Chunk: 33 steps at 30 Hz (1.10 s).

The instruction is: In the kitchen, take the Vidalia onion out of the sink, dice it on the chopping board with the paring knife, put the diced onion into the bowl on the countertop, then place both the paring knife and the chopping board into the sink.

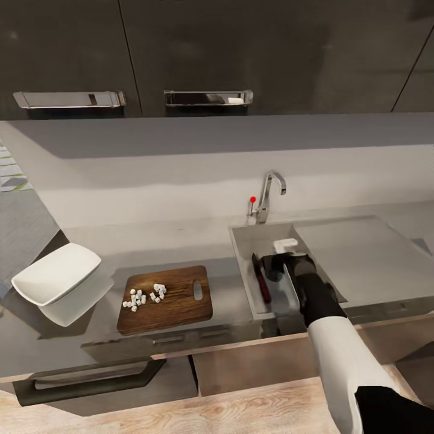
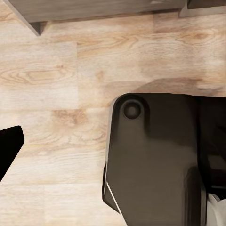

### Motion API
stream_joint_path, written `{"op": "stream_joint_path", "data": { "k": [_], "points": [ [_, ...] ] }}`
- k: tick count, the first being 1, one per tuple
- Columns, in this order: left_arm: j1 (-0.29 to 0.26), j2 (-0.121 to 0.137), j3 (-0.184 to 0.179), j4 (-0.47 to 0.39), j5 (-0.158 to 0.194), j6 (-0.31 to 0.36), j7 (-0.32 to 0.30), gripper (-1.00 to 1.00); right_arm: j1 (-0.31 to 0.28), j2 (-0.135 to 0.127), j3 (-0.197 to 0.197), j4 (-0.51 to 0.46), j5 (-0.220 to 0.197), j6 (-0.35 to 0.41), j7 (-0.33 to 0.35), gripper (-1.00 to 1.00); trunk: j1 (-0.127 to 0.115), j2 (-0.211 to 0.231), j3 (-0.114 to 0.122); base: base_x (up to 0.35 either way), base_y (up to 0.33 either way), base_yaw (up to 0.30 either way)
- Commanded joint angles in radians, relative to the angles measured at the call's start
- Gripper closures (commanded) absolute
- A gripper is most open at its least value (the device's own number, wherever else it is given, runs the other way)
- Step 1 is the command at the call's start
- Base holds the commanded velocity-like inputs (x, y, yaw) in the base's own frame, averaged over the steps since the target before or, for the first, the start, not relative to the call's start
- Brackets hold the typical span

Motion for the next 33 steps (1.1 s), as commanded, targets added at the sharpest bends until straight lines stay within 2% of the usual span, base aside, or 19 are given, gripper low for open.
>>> {"op": "stream_joint_path", "data": {
  "k": [1,4,9,18,27,33],
  "points": [
    [0.000,0.001,-0.009,-0.002,0.010,-0.001,0.003,-1.00,0.029,0.001,-0.004,-0.069,0.010,0.006,0.011,-1.00,0.000,-0.001,-0.001,-0.096,0.000,0.000],
    [0.000,0.001,-0.009,-0.002,0.010,-0.001,0.002,-1.00,0.104,0.004,-0.004,-0.215,0.009,0.010,0.023,-1.00,0.000,-0.001,-0.001,-0.222,0.002,0.000],
    [0.000,0.001,-0.009,-0.002,0.011,-0.001,0.002,-1.00,0.159,0.008,-0.004,-0.317,0.009,0.015,0.043,-1.00,0.000,-0.001,-0.001,-0.267,0.117,0.000],
    [0.000,0.001,-0.009,-0.002,0.011,-0.001,0.002,-1.00,0.168,0.003,-0.004,-0.323,0.010,0.010,0.088,-1.00,0.000,-0.001,-0.001,-0.190,0.253,0.000],
    [0.000,0.001,-0.009,-0.002,0.011,-0.001,0.002,-1.00,0.171,0.001,-0.004,-0.322,0.010,0.012,0.102,-1.00,0.000,-0.001,-0.001,-0.014,0.302,0.000],
    [0.000,0.001,-0.009,-0.002,0.011,-0.001,0.002,-1.00,0.171,0.004,-0.004,-0.322,0.010,0.014,0.101,-1.00,0.000,-0.001,-0.001,0.016,0.071,0.000]
  ]
}}
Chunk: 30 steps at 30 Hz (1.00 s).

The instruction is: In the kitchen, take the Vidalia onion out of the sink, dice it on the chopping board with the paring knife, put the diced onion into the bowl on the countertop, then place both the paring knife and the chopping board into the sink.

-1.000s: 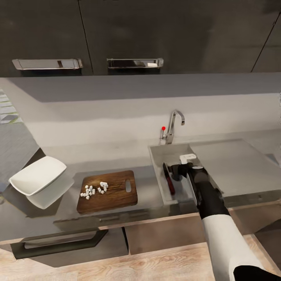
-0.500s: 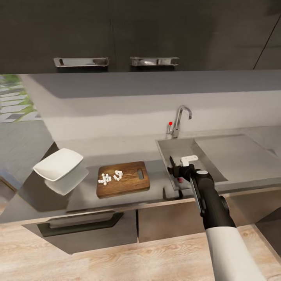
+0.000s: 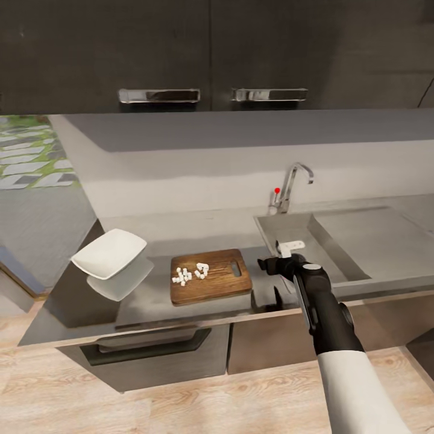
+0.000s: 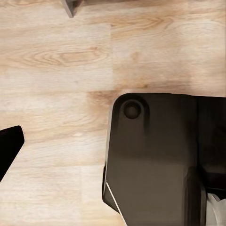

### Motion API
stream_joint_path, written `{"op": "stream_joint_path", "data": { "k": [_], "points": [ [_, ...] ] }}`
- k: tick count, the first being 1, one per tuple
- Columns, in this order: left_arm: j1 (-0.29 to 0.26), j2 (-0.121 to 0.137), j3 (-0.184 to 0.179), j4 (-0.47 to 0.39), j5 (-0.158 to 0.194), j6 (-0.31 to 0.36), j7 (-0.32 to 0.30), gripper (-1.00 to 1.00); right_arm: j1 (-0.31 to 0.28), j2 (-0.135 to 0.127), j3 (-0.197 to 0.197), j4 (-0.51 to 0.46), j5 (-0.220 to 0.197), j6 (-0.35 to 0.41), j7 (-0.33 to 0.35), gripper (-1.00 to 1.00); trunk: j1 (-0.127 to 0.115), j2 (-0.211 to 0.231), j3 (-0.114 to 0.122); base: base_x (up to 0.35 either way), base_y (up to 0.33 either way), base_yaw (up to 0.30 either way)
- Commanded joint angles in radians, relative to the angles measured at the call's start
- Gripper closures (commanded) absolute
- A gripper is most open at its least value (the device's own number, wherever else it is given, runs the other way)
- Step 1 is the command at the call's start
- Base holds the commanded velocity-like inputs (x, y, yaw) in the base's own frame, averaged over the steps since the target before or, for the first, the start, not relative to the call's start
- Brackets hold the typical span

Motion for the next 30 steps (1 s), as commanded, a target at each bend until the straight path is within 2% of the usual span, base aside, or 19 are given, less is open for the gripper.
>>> {"op": "stream_joint_path", "data": {
  "k": [1,9,30],
  "points": [
    [0.000,0.001,-0.009,-0.002,0.010,-0.001,0.003,-1.00,-0.001,0.001,-0.003,-0.001,0.010,0.003,0.009,-1.00,0.000,-0.001,-0.001,0.002,0.097,0.000],
    [0.000,0.001,-0.009,-0.002,0.009,-0.001,0.003,-1.00,0.000,0.003,-0.003,0.005,0.010,0.004,0.009,-1.00,0.000,-0.001,-0.001,0.001,0.199,0.000],
    [0.000,0.001,-0.009,-0.002,0.010,-0.001,0.003,-1.00,0.000,0.006,-0.002,0.013,0.010,0.005,0.003,-1.00,0.000,-0.001,-0.001,0.015,0.033,0.000]
  ]
}}
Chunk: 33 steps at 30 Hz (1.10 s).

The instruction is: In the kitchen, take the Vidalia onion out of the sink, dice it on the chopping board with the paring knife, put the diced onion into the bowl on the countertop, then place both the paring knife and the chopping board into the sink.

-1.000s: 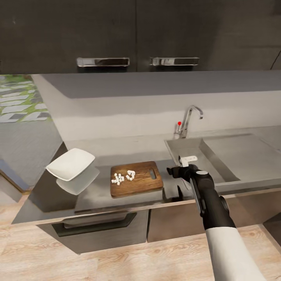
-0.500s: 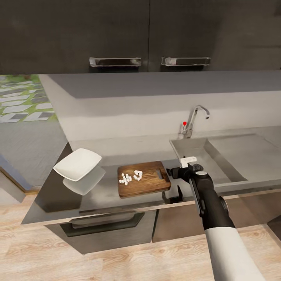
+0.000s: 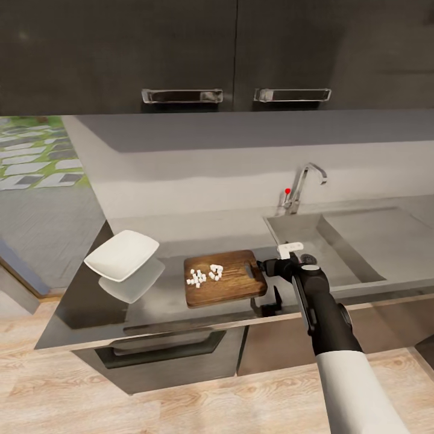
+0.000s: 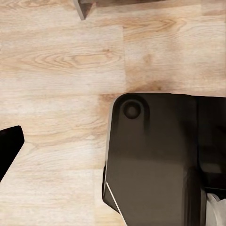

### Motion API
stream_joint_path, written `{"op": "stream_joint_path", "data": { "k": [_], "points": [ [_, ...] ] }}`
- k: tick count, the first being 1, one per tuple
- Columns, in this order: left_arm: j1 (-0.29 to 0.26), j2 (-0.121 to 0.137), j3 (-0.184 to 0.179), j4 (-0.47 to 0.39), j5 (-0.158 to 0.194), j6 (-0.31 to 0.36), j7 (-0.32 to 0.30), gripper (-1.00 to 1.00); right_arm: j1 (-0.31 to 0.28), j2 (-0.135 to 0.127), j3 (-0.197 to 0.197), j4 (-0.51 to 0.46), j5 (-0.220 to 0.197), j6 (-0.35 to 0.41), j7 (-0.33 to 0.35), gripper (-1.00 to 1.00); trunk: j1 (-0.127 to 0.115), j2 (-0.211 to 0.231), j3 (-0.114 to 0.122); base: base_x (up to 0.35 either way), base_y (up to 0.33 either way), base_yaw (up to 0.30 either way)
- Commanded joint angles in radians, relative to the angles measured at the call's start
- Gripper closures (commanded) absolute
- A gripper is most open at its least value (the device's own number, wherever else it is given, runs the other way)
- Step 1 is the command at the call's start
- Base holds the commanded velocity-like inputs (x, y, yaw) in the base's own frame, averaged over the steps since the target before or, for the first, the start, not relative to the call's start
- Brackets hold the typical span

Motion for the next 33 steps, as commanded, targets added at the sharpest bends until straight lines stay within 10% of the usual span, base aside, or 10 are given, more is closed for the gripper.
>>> {"op": "stream_joint_path", "data": {
  "k": [1,33],
  "points": [
    [0.000,0.001,-0.009,-0.002,0.010,-0.001,0.003,-1.00,-0.001,0.001,-0.003,-0.001,0.011,0.003,0.009,-1.00,0.000,-0.001,-0.001,0.002,0.002,0.000],
    [0.000,0.001,-0.009,0.000,0.009,-0.001,0.003,-1.00,-0.001,0.001,-0.002,0.000,0.011,0.003,0.008,-1.00,0.000,-0.001,-0.020,0.011,-0.023,0.000]
  ]
}}
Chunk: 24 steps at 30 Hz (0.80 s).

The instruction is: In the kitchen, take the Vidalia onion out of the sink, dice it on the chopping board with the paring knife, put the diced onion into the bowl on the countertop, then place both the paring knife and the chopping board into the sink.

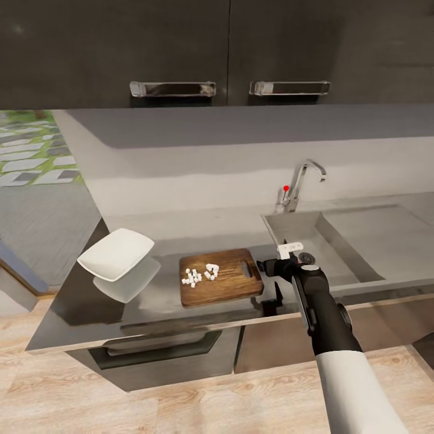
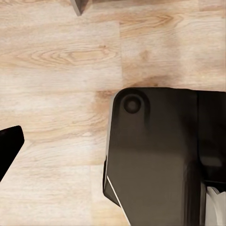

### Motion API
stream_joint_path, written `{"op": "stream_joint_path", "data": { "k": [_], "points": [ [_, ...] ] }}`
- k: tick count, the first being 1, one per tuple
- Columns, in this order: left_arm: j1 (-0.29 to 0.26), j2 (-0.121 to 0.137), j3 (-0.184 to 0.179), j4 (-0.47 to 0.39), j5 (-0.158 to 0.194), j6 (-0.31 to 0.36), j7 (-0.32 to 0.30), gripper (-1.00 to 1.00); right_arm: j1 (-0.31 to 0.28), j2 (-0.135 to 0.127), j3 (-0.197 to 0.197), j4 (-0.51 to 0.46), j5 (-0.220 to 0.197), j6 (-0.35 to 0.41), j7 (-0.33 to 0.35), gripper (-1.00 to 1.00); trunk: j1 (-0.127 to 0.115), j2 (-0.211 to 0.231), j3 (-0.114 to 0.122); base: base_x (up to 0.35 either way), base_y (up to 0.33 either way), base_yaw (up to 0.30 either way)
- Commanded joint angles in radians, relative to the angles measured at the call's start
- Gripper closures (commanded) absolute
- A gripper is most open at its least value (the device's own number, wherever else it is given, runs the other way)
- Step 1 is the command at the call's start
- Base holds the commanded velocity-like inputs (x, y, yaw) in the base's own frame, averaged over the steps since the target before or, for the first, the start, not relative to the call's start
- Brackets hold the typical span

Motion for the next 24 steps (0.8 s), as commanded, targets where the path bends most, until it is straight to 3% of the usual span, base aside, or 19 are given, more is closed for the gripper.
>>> {"op": "stream_joint_path", "data": {
  "k": [1,24],
  "points": [
    [0.000,0.001,-0.009,-0.002,0.010,-0.001,0.003,-1.00,-0.001,0.001,-0.003,-0.001,0.010,0.003,0.010,-1.00,0.000,-0.001,-0.002,0.001,-0.002,0.000],
    [0.000,0.001,-0.009,-0.002,0.011,-0.001,0.003,-1.00,-0.001,0.004,-0.003,0.011,0.010,0.003,0.010,-1.00,0.000,-0.001,-0.024,0.000,0.000,0.000]
  ]
}}
